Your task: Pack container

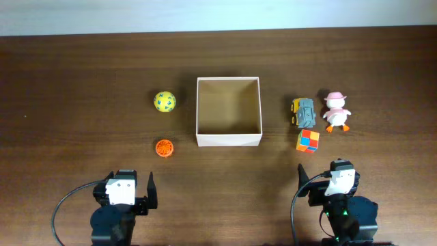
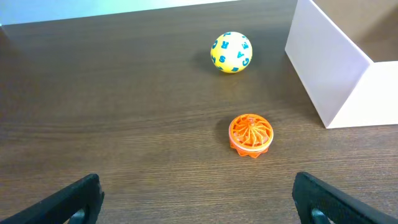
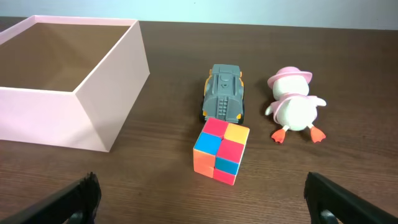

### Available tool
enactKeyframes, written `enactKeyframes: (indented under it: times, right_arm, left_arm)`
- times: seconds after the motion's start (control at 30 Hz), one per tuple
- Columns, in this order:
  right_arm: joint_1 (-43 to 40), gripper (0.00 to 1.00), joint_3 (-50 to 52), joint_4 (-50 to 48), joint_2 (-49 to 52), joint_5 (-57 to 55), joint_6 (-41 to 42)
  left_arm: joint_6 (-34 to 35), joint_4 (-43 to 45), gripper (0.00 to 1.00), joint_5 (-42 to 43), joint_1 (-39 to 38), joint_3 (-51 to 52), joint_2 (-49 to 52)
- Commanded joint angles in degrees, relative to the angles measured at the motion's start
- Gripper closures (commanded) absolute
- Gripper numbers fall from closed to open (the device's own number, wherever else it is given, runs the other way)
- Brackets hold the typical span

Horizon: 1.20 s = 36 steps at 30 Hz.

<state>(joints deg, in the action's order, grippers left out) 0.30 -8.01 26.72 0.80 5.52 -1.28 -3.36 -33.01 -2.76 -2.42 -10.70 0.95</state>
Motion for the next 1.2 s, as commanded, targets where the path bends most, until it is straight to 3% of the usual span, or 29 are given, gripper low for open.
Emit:
enactKeyframes:
  times: [0.0,0.83,1.17]
  right_arm:
    - [-0.31,0.01,0.39,0.04,-0.59,0.48,0.46]
    - [-0.31,0.01,0.39,0.04,-0.59,0.5,0.46]
    - [-0.31,0.01,0.39,0.04,-0.61,0.52,1.25]
  left_arm:
    - [0.76,-0.04,0.01,0.87,0.39,0.48,-0.66]
    - [0.79,2.71,0.01,0.7,0.39,0.48,-0.66]
    - [0.79,5.57,0.01,7.65,0.39,0.48,-0.66]
